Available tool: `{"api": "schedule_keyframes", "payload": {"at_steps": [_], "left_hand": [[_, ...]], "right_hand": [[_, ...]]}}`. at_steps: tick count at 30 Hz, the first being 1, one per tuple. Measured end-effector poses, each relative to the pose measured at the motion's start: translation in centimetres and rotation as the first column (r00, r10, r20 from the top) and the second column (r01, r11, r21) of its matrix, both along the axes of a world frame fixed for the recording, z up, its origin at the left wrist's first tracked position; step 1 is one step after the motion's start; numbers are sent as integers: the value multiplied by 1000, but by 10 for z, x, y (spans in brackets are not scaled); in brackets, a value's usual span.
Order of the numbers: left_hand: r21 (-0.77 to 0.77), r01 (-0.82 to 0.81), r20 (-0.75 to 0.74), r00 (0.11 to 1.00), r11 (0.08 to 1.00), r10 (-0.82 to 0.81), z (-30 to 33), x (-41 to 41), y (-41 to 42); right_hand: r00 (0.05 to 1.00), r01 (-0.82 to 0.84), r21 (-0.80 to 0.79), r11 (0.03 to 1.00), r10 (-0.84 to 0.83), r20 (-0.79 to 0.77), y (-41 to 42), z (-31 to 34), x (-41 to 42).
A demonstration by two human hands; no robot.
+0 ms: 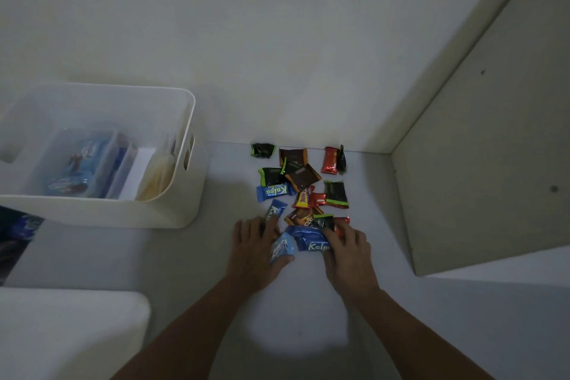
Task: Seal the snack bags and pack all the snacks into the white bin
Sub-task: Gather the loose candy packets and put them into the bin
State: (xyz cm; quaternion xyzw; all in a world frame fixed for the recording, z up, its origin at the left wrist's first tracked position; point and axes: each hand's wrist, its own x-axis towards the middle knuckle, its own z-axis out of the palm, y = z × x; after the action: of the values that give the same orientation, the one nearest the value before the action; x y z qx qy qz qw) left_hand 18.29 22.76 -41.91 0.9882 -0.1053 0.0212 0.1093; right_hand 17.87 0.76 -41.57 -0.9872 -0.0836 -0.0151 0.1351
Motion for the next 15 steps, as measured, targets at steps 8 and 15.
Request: {"api": "schedule_keyframes", "payload": {"at_steps": [8, 15], "left_hand": [[-158, -42, -61, 998, 987, 33, 0, 2, -10], [-369, -107, -149, 987, 923, 55, 15, -2, -8]], "right_hand": [[999, 30, 211, 977, -37, 31, 2, 4, 0], [991, 127, 334, 934, -137, 7, 1, 22, -1]]}}
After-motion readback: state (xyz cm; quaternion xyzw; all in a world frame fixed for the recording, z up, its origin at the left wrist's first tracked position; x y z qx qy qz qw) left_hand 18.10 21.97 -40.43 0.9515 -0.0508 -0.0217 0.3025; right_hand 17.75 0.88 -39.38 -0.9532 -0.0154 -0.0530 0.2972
